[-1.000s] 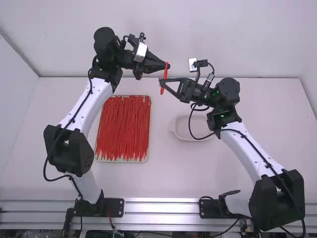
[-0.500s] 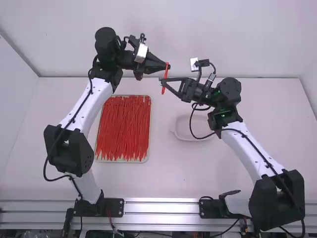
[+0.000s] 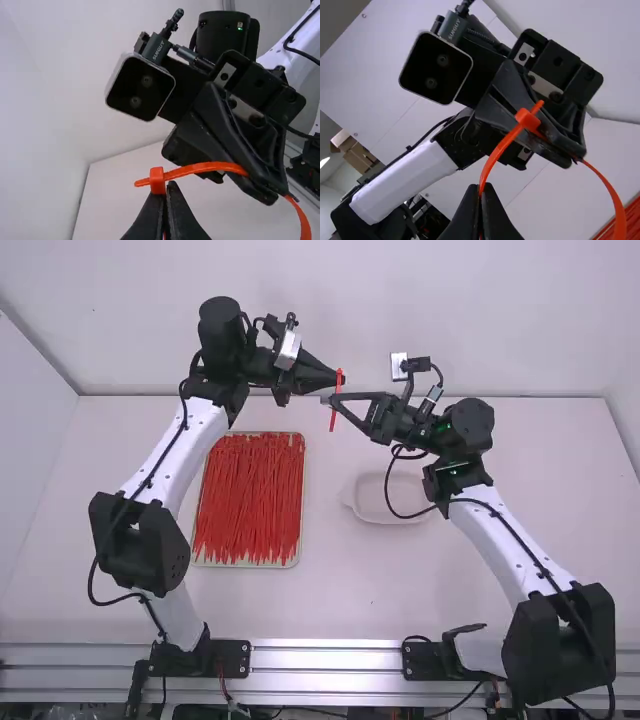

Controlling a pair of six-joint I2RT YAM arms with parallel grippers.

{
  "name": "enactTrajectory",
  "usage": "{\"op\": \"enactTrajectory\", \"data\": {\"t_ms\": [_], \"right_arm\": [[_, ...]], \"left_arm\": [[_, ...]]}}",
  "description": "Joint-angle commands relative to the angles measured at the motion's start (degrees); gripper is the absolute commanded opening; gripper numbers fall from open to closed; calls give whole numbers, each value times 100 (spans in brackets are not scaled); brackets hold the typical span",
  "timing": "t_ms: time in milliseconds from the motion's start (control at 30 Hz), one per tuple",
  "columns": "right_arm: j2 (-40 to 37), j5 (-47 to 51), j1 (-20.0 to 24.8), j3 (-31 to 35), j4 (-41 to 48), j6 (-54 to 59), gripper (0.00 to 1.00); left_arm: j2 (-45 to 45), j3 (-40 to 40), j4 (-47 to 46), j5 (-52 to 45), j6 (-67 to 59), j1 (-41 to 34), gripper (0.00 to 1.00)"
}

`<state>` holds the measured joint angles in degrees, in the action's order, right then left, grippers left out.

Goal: Fasten the cable tie

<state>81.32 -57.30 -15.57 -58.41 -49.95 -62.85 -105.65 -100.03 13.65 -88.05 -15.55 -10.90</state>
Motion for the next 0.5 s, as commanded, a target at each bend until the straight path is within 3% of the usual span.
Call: {"op": "enactTrajectory", "data": {"t_ms": [0, 467], "right_arm": [[13, 293, 70, 11, -61, -33, 0], [13, 466, 190, 11, -59, -37, 0]], "left_arm": [[-33, -153, -11, -168, -79, -37, 2], [-33, -153, -33, -168, -59, -234, 2]]}}
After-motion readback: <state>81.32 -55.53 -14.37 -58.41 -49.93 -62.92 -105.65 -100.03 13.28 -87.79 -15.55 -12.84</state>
